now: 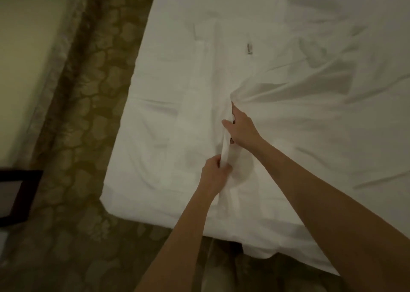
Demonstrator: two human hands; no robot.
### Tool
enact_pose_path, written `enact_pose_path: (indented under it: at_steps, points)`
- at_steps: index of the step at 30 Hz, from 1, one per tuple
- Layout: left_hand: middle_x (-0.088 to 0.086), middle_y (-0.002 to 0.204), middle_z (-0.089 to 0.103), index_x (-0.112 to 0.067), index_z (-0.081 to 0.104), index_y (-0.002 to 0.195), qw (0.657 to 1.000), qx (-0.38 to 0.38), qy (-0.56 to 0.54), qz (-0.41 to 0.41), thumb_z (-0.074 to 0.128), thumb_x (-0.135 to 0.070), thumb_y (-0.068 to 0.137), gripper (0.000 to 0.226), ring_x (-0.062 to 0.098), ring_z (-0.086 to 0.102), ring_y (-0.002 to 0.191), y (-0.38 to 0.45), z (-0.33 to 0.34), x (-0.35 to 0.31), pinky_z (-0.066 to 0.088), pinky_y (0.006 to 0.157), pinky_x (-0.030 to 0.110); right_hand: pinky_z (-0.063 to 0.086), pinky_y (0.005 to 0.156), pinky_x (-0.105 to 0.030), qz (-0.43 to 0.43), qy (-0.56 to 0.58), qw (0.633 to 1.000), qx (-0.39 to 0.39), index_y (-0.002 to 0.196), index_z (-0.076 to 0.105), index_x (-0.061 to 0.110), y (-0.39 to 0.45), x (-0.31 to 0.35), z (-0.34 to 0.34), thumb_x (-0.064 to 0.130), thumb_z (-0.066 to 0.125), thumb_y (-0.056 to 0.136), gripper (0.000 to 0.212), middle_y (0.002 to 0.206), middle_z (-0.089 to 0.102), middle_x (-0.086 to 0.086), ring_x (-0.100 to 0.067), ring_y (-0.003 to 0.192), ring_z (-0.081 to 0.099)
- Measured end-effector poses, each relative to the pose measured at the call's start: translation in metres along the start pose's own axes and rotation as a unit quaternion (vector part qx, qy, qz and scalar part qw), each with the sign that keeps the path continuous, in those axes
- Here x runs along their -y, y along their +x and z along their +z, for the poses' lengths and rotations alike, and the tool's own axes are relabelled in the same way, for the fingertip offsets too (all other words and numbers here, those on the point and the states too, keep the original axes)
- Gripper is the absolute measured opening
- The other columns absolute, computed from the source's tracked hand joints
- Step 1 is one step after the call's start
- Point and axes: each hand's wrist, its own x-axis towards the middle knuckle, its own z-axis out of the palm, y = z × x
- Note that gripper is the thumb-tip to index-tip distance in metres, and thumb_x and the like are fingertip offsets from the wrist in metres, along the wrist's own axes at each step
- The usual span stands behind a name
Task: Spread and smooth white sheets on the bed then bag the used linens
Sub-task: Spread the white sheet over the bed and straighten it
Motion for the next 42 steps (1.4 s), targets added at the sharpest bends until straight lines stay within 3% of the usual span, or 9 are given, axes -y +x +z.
enact_pose_path:
  at_steps: [3,6,11,19,22,28,33,37,42]
  points:
    - [0.022,0.093,0.067,0.001,0.066,0.098,0.999,-0.037,-0.032,0.001,0.058,-0.017,0.08,0.027,0.03,0.061,0.078,0.003,-0.036,0.017,0.05,0.073,0.041,0.054,0.085,-0.045,-0.02,0.004,1.0,-0.004,0.15,0.028,0.023,0.014,0.02,0.032,0.013,0.044,0.096,0.057,0.122,0.063,-0.007,-0.031,0.093,0.065]
    - [0.013,0.08,0.061,0.006,0.066,0.094,0.995,-0.076,-0.06,-0.004,0.057,-0.031,0.069,0.046,0.021,0.055,0.072,0.01,-0.072,0.034,0.043,0.068,0.035,0.057,0.076,-0.037,-0.033,0.023,0.999,0.006,0.15,0.027,0.025,0.028,0.043,0.062,0.011,0.043,0.096,0.058,0.117,0.063,-0.005,-0.026,0.086,0.066]
    - [0.011,0.092,0.065,-0.01,0.067,0.086,0.99,-0.091,-0.074,-0.079,0.061,-0.013,0.09,0.008,0.029,0.063,0.088,0.028,-0.119,0.079,0.057,0.079,0.043,0.053,0.085,-0.036,0.051,0.001,0.994,0.094,0.155,-0.001,0.02,0.049,0.046,0.103,0.018,0.049,0.098,0.076,0.113,0.064,-0.016,-0.027,0.091,0.064]
    - [0.014,0.102,0.068,0.002,0.066,0.113,0.981,-0.117,-0.123,-0.097,0.069,-0.015,0.089,0.029,0.022,0.067,0.082,0.035,-0.138,0.111,0.059,0.059,0.023,0.041,0.083,-0.022,0.009,-0.027,0.998,0.053,0.153,0.022,0.018,0.04,0.028,0.11,0.013,0.055,0.092,0.069,0.101,0.065,-0.005,-0.015,0.09,0.058]
    - [0.008,0.093,0.068,-0.002,0.068,0.11,0.984,-0.113,-0.048,-0.128,0.074,-0.018,0.085,0.03,0.02,0.066,0.072,0.036,-0.139,0.113,0.06,0.07,0.032,0.042,0.078,-0.023,0.016,-0.017,0.998,0.053,0.146,0.036,0.017,0.044,0.033,0.102,0.013,0.056,0.091,0.059,0.101,0.065,-0.006,-0.016,0.089,0.059]
    - [0.007,0.11,0.053,-0.012,0.054,0.114,0.96,-0.248,0.131,0.027,0.072,-0.019,0.081,0.038,0.025,0.055,0.101,0.051,-0.13,0.058,0.044,0.081,0.029,0.044,0.063,-0.017,0.041,0.028,0.998,-0.027,0.113,0.058,0.017,0.041,0.019,0.056,0.014,0.054,0.09,0.024,0.094,0.064,-0.001,-0.019,0.083,0.067]
    - [0.003,0.108,0.051,-0.011,0.056,0.115,0.957,-0.209,0.132,0.149,0.061,-0.012,0.087,0.028,0.017,0.055,0.084,0.076,-0.081,-0.015,0.037,0.073,0.017,0.046,0.062,-0.015,0.008,0.05,0.99,-0.13,0.099,0.06,0.013,0.045,0.007,-0.011,0.012,0.055,0.091,0.009,0.097,0.066,-0.006,-0.02,0.073,0.066]
    - [0.001,0.11,0.063,-0.012,0.06,0.115,0.95,-0.179,0.143,0.215,0.056,-0.01,0.09,0.026,0.018,0.06,0.09,0.101,-0.037,-0.079,0.038,0.079,0.018,0.052,0.082,-0.036,-0.035,0.036,0.971,-0.235,0.098,0.064,0.01,0.069,0.009,-0.078,0.015,0.057,0.088,0.013,0.097,0.067,-0.009,-0.027,0.086,0.066]
    - [-0.001,0.116,0.064,-0.013,0.06,0.119,0.942,-0.164,0.149,0.25,0.054,-0.011,0.093,0.028,0.014,0.058,0.094,0.125,0.001,-0.154,0.045,0.089,0.026,0.046,0.083,-0.022,-0.041,0.017,0.961,-0.271,0.116,0.055,0.009,0.102,0.022,-0.151,0.022,0.061,0.089,0.03,0.113,0.052,-0.005,-0.011,0.09,0.053]
